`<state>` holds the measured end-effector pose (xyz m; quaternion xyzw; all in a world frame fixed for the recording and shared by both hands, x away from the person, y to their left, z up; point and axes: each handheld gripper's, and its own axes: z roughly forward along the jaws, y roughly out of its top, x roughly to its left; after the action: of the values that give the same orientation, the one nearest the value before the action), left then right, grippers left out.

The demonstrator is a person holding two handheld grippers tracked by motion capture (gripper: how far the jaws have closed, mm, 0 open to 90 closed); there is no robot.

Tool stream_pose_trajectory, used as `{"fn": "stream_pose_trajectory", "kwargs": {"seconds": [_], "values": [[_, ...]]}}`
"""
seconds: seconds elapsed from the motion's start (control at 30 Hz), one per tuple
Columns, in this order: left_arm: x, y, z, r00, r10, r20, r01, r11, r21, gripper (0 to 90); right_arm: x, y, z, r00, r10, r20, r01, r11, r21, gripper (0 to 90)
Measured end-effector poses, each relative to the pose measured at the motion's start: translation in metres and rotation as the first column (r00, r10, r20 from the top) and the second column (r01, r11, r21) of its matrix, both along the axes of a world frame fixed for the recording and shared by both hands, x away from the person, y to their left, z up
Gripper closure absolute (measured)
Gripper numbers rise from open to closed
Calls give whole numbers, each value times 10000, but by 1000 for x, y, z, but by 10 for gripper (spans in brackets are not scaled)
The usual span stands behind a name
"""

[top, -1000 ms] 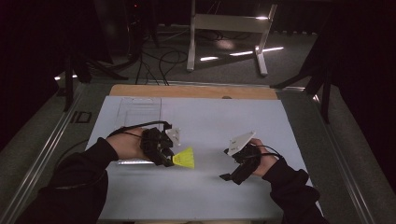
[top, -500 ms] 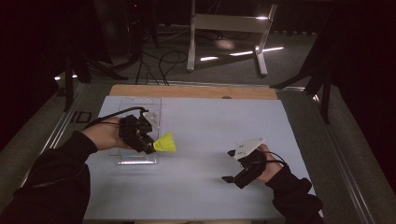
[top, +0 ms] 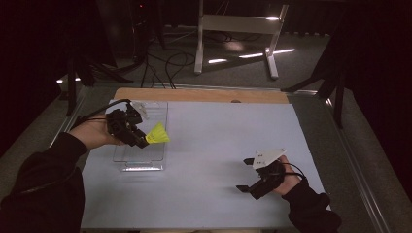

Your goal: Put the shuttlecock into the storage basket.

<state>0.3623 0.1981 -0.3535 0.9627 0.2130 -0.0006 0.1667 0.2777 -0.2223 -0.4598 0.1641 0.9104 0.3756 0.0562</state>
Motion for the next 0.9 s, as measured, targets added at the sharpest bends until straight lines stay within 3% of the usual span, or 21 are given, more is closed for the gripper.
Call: {"fn": "stream_pose_trajectory", "kwargs": {"seconds": [0.2,0.3,0.5,0.7,0.77,0.9], "values": [[5,13,0,9973,736,-10,-736,9973,-65,658,-5,-9,-2,9996,-271,84,270,9996,122,97],[7,21,-1,9918,1280,-3,-1280,9916,-162,658,-8,-13,-5,9990,-443,119,441,9989,158,97],[4,27,1,9898,1423,31,-1421,9891,-382,658,-11,-18,-7,9974,-689,215,681,9971,350,97],[3,33,0,9803,1971,-137,-1972,9803,-69,658,-15,-22,-9,9954,-921,247,909,9947,474,97],[0,32,-2,9803,1972,-142,-1971,9804,56,658,-15,-22,-10,9951,-945,273,931,9944,490,97],[-1,34,-4,9624,2716,-66,-2710,9614,483,658,-17,-24,-14,9936,-1097,277,1082,9929,504,97]]}}
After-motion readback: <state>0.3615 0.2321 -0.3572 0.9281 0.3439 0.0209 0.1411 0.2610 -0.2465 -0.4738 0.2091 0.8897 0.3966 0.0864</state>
